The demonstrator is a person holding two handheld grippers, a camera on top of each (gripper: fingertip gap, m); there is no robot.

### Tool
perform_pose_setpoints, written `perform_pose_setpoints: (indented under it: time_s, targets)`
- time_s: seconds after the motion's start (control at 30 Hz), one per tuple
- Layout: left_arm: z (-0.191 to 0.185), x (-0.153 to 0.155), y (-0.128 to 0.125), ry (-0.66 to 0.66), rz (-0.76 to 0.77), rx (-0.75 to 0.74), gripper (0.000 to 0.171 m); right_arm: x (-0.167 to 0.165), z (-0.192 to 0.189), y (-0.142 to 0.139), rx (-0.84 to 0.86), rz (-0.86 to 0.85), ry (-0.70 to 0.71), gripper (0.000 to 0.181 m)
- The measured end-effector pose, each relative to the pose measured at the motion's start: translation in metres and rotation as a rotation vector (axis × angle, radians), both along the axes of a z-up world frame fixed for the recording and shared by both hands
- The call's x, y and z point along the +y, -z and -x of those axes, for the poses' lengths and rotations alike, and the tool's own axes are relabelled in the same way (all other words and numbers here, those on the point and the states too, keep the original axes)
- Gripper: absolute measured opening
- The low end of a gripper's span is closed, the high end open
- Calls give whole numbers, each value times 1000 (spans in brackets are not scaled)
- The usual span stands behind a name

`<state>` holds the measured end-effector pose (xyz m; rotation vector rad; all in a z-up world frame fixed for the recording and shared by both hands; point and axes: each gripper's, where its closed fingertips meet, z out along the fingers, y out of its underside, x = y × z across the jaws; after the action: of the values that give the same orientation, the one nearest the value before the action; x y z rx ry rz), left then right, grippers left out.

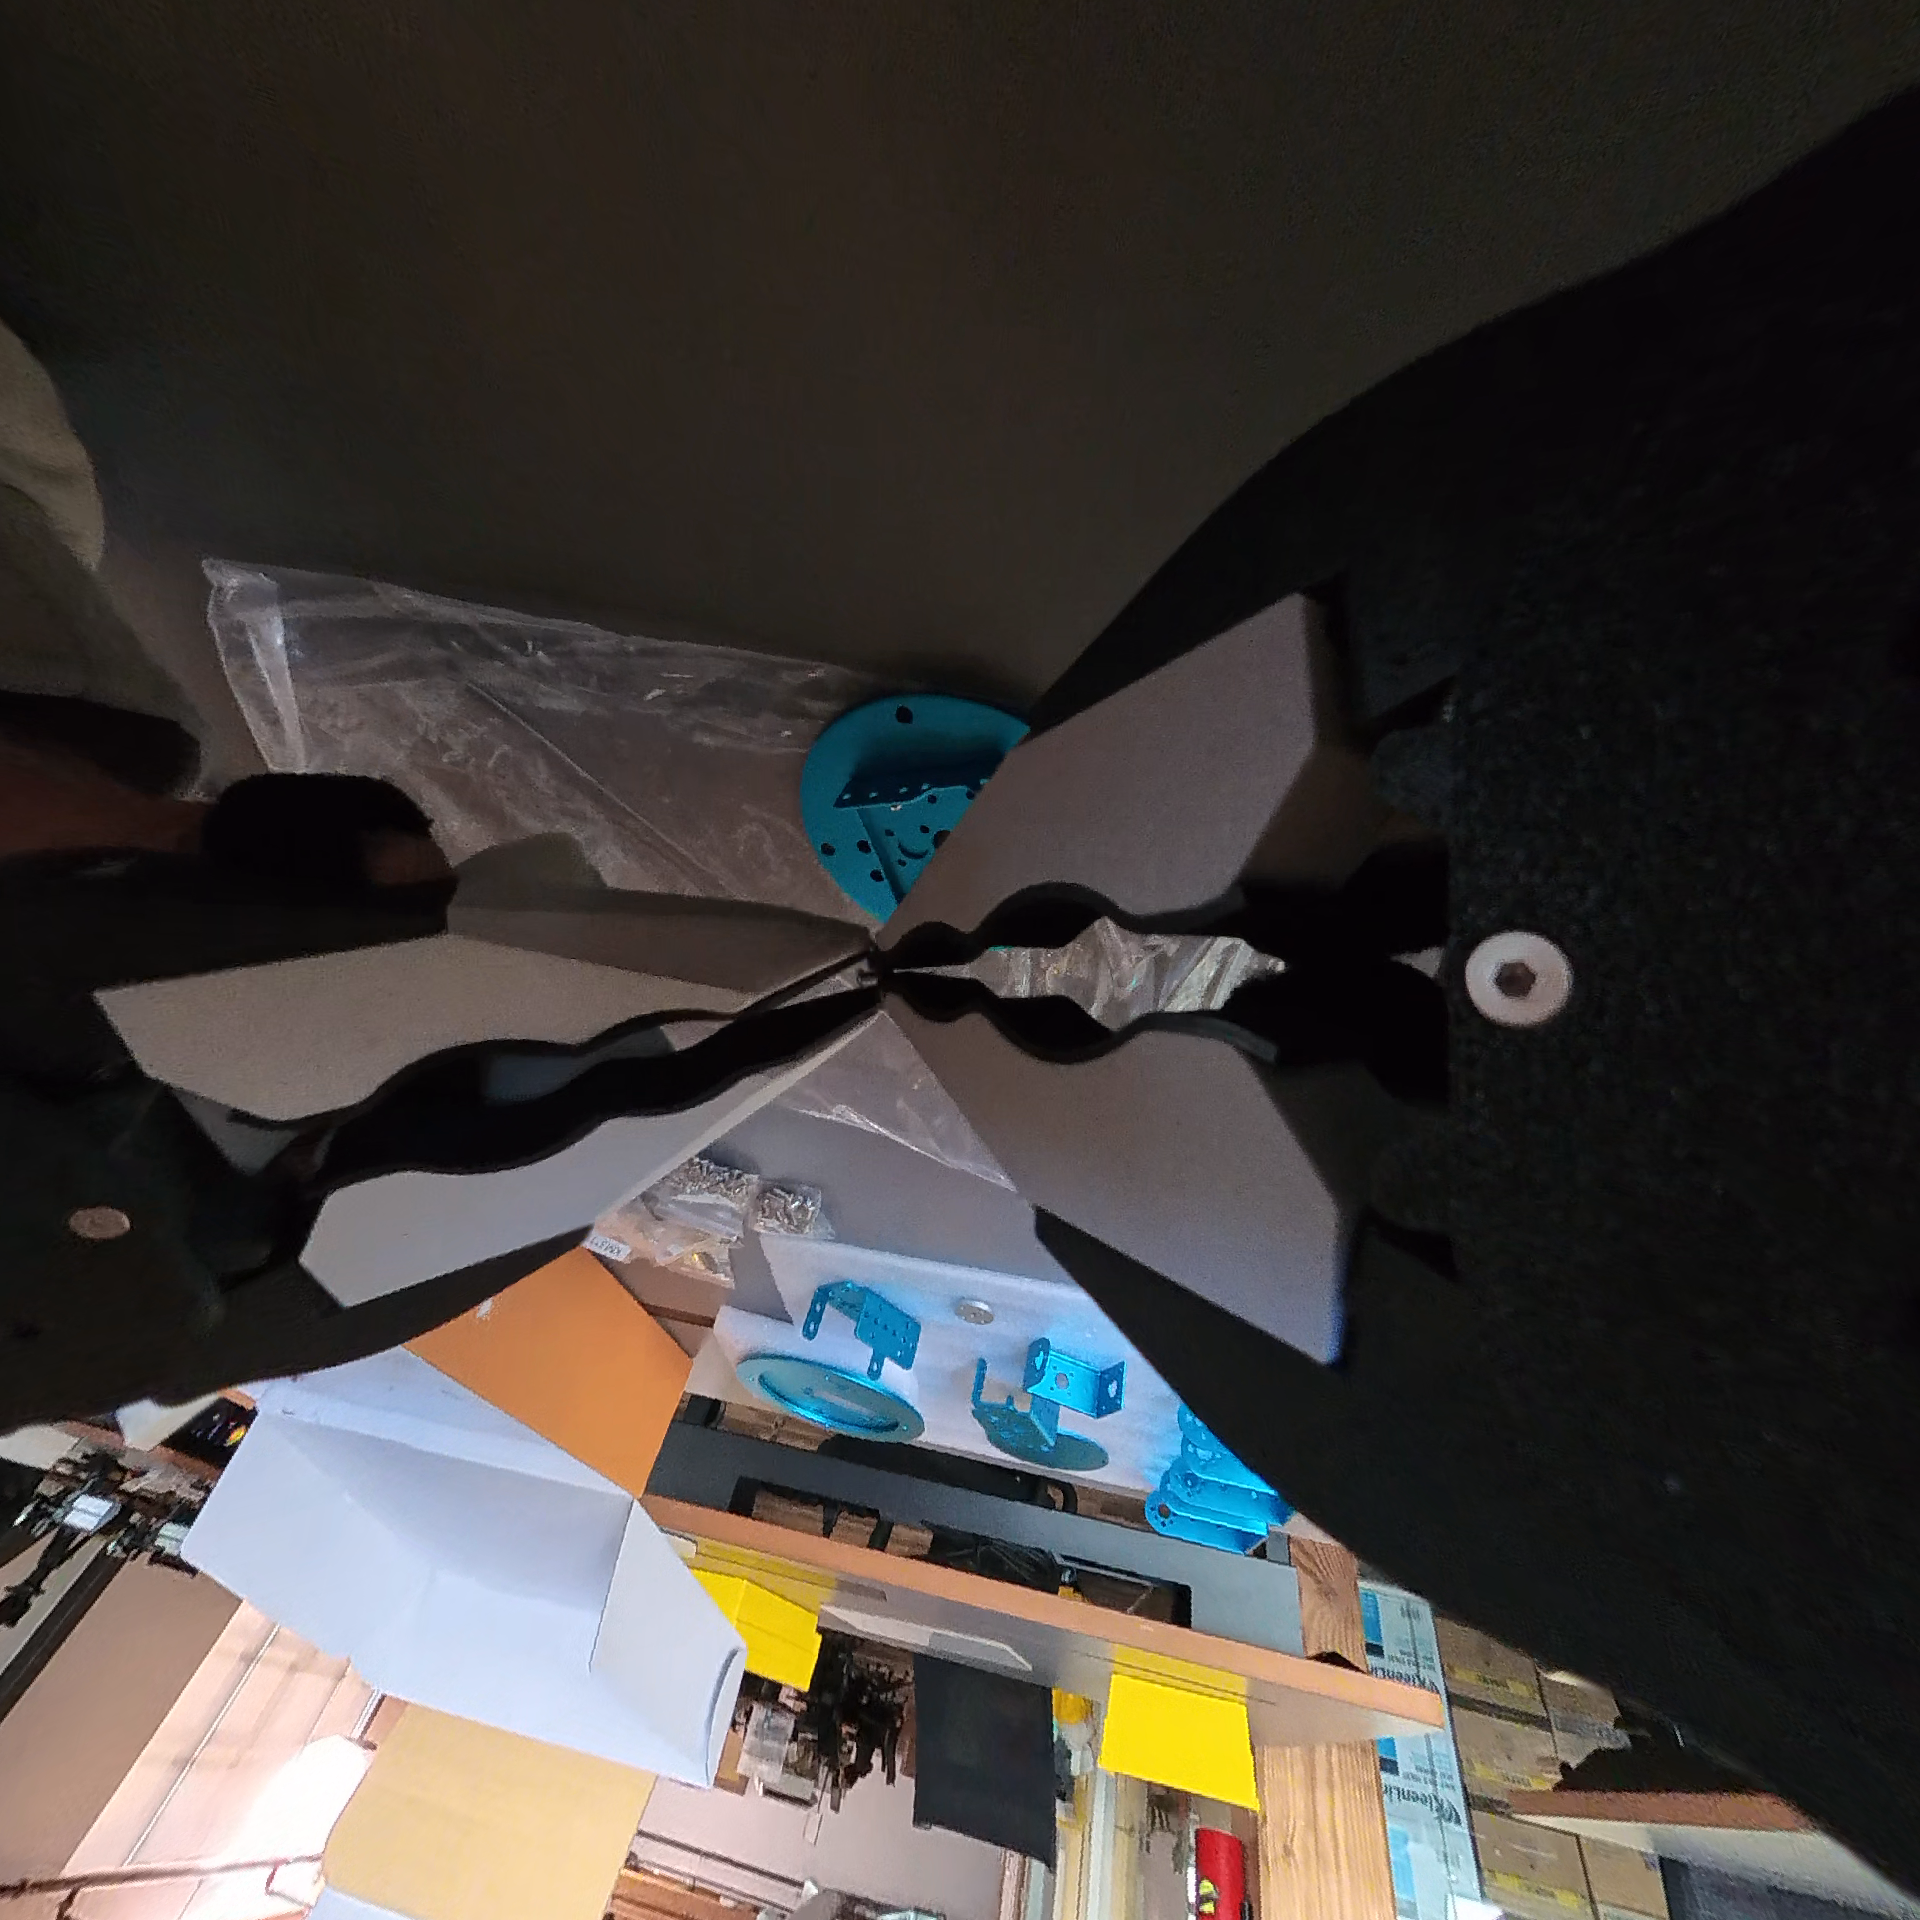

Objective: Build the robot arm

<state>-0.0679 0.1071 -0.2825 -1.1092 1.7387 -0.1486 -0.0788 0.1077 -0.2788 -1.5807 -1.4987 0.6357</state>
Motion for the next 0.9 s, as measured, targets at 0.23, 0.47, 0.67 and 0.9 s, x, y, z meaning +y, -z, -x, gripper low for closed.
perform_pose_setpoints:
  time_s: [0.23, 0.47, 0.67, 0.9]
  targets:
    - [-1, 1, 5, -12, 5, 18, 0, 1, -2, 4, -8, -2, 10, 4]
    - [0, 1, 6, -20, 25, 34, 0, 1, -1, 6, -27, -42, 12, 2]
    - [2, 0, 9, -42, 144, -11, 2, 3, -3, 9, -45, 0, 28, 1]
    - [32, 11, 30, -167, 356, -63, 9, 17, -16, 44, -259, 183, 107, 2]
